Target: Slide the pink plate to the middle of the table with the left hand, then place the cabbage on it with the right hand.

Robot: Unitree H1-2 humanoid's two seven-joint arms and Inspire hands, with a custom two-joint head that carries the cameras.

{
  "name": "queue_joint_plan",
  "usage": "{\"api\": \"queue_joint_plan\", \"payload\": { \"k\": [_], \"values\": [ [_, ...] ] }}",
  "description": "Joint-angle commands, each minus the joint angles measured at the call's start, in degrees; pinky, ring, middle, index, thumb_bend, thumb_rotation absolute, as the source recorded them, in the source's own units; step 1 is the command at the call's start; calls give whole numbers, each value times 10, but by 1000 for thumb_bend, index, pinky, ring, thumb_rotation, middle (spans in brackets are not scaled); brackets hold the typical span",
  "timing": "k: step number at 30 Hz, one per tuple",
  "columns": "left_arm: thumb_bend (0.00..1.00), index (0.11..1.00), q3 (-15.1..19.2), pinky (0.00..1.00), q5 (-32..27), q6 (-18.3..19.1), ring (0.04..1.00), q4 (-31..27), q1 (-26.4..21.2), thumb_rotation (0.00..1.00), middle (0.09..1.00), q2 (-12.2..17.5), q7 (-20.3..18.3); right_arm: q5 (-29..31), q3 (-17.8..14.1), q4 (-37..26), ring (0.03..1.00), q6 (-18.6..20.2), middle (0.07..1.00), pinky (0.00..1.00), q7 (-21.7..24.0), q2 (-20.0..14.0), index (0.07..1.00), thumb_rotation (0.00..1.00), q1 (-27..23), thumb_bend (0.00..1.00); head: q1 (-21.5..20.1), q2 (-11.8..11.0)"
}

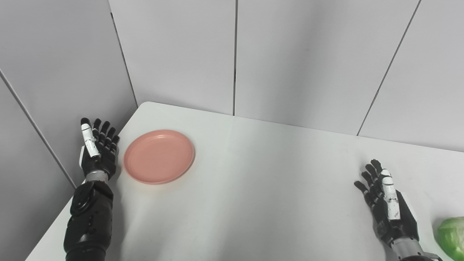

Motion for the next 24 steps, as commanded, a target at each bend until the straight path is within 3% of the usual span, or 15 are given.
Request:
{"api": "queue_joint_plan", "payload": {
  "k": [1, 10, 16, 24],
  "values": [
    [628, 994, -13, 1000, -5, 11, 998, -1, -14, 1000, 997, 6, -22, 0, -2, -9, 1000, -5, 1000, 1000, 4, -3, 1000, 1000, -3, 73, -1, 1],
    [638, 978, -68, 998, 21, 62, 986, -18, -14, 1000, 986, -2, -22, -10, 2, -15, 1000, -3, 1000, 1000, -1, -2, 1000, 1000, -1, 87, -8, 4],
    [670, 995, -114, 999, 38, 58, 990, -13, -13, 1000, 996, -7, -66, -14, 4, -21, 1000, 3, 1000, 1000, -4, 2, 1000, 1000, 1, 113, -17, 6],
    [679, 973, -146, 977, 52, 94, 965, -55, -6, 1000, 969, -22, -61, -23, 10, -9, 1000, -12, 1000, 1000, 6, -2, 1000, 1000, -3, 93, -28, 8]
  ]
}}
